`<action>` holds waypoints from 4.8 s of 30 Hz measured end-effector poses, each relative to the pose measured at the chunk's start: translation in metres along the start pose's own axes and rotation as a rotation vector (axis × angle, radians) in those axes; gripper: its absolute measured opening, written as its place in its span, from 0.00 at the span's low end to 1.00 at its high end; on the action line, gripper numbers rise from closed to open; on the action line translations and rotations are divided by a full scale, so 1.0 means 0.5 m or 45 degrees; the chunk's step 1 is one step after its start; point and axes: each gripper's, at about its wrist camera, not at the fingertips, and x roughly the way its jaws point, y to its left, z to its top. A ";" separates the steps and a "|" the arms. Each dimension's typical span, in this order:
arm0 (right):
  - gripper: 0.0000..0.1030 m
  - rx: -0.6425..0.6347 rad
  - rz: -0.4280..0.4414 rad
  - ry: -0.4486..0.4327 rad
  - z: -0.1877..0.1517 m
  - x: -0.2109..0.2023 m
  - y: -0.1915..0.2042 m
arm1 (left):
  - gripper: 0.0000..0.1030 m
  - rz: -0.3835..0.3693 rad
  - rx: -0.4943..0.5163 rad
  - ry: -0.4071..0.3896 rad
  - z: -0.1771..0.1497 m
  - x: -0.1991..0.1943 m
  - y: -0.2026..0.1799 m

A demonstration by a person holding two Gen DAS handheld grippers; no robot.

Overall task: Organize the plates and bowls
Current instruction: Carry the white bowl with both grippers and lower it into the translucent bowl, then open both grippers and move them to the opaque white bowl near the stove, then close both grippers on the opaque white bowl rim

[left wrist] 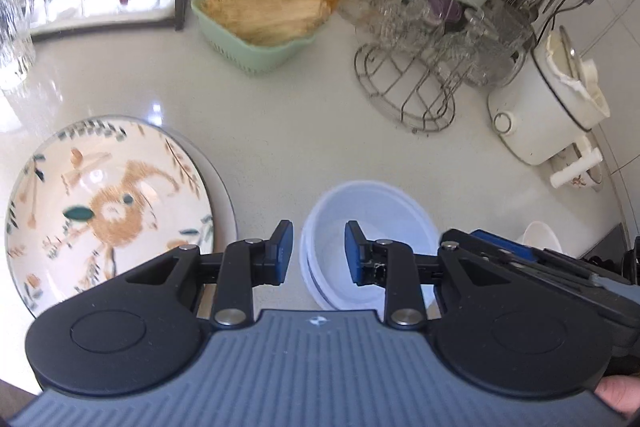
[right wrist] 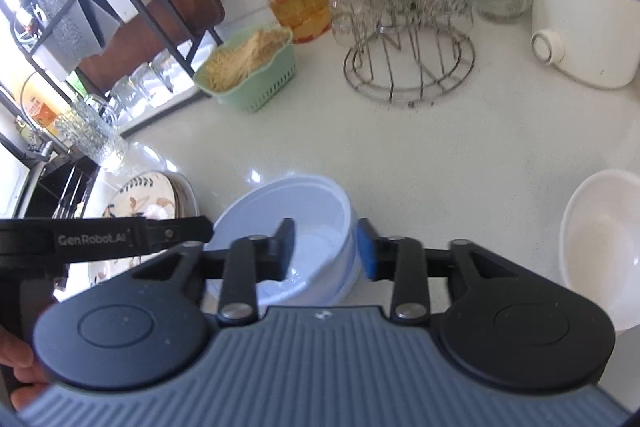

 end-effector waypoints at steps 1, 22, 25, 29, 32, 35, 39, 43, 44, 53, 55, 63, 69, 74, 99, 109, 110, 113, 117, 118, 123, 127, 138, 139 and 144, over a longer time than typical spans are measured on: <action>0.40 -0.010 0.001 -0.012 0.003 -0.007 0.001 | 0.32 0.002 0.007 -0.004 0.004 -0.008 0.001; 0.39 -0.002 -0.131 -0.314 -0.014 -0.203 0.027 | 0.32 -0.210 0.286 -0.146 -0.003 -0.166 -0.113; 0.39 0.001 -0.164 -0.346 -0.024 -0.219 0.033 | 0.32 -0.232 0.305 -0.139 -0.013 -0.174 -0.113; 0.39 0.004 -0.196 -0.372 -0.035 -0.232 0.043 | 0.32 -0.251 0.331 -0.128 -0.018 -0.178 -0.104; 0.39 0.008 -0.222 -0.397 -0.041 -0.238 0.055 | 0.32 -0.265 0.353 -0.132 -0.017 -0.181 -0.092; 0.39 0.019 -0.253 -0.415 -0.048 -0.239 0.067 | 0.32 -0.276 0.369 -0.135 -0.014 -0.186 -0.081; 0.39 0.060 -0.277 -0.416 -0.059 -0.236 0.081 | 0.31 -0.302 0.381 -0.118 -0.010 -0.187 -0.060; 0.39 0.089 -0.306 -0.418 -0.071 -0.233 0.097 | 0.32 -0.333 0.407 -0.106 -0.005 -0.184 -0.042; 0.39 0.096 -0.311 -0.417 -0.072 -0.232 0.101 | 0.32 -0.341 0.409 -0.106 -0.005 -0.182 -0.038; 0.39 0.109 -0.383 -0.435 -0.082 -0.235 0.118 | 0.31 -0.373 0.408 -0.075 0.006 -0.165 -0.016; 0.39 0.128 -0.408 -0.432 -0.085 -0.236 0.115 | 0.31 -0.370 0.432 -0.042 0.010 -0.156 -0.015; 0.39 0.188 -0.517 -0.459 -0.102 -0.248 0.104 | 0.31 -0.421 0.537 -0.012 0.020 -0.117 -0.038; 0.39 0.242 -0.566 -0.438 -0.117 -0.237 0.082 | 0.32 -0.448 0.567 0.033 0.024 -0.089 -0.063; 0.39 0.270 -0.576 -0.403 -0.132 -0.227 0.059 | 0.32 -0.458 0.585 0.070 0.018 -0.053 -0.105; 0.38 0.462 -0.653 -0.221 -0.102 -0.195 -0.267 | 0.50 -0.469 0.551 0.346 -0.012 0.188 -0.378; 0.33 0.490 -0.569 -0.119 -0.096 -0.145 -0.359 | 0.46 -0.463 0.552 0.404 -0.026 0.275 -0.451; 0.33 0.489 -0.568 -0.111 -0.095 -0.140 -0.364 | 0.43 -0.457 0.544 0.409 -0.026 0.279 -0.456; 0.33 0.492 -0.562 -0.099 -0.086 -0.126 -0.383 | 0.34 -0.431 0.528 0.410 -0.025 0.288 -0.471; 0.26 0.492 -0.527 -0.099 -0.074 -0.113 -0.404 | 0.31 -0.419 0.541 0.407 -0.021 0.296 -0.490; 0.25 0.505 -0.505 -0.097 -0.072 -0.112 -0.408 | 0.31 -0.417 0.539 0.409 -0.020 0.296 -0.493; 0.24 0.516 -0.436 -0.118 -0.060 -0.112 -0.414 | 0.31 -0.420 0.528 0.411 -0.011 0.291 -0.498; 0.24 0.562 -0.413 -0.116 -0.059 -0.120 -0.420 | 0.31 -0.437 0.513 0.410 0.000 0.283 -0.495; 0.24 0.563 -0.447 -0.202 -0.043 -0.173 -0.371 | 0.31 -0.506 0.490 0.373 0.028 0.221 -0.479; 0.24 0.549 -0.460 -0.207 -0.040 -0.177 -0.363 | 0.31 -0.507 0.497 0.369 0.029 0.213 -0.477; 0.24 0.524 -0.474 -0.251 -0.027 -0.201 -0.328 | 0.31 -0.530 0.505 0.348 0.043 0.177 -0.461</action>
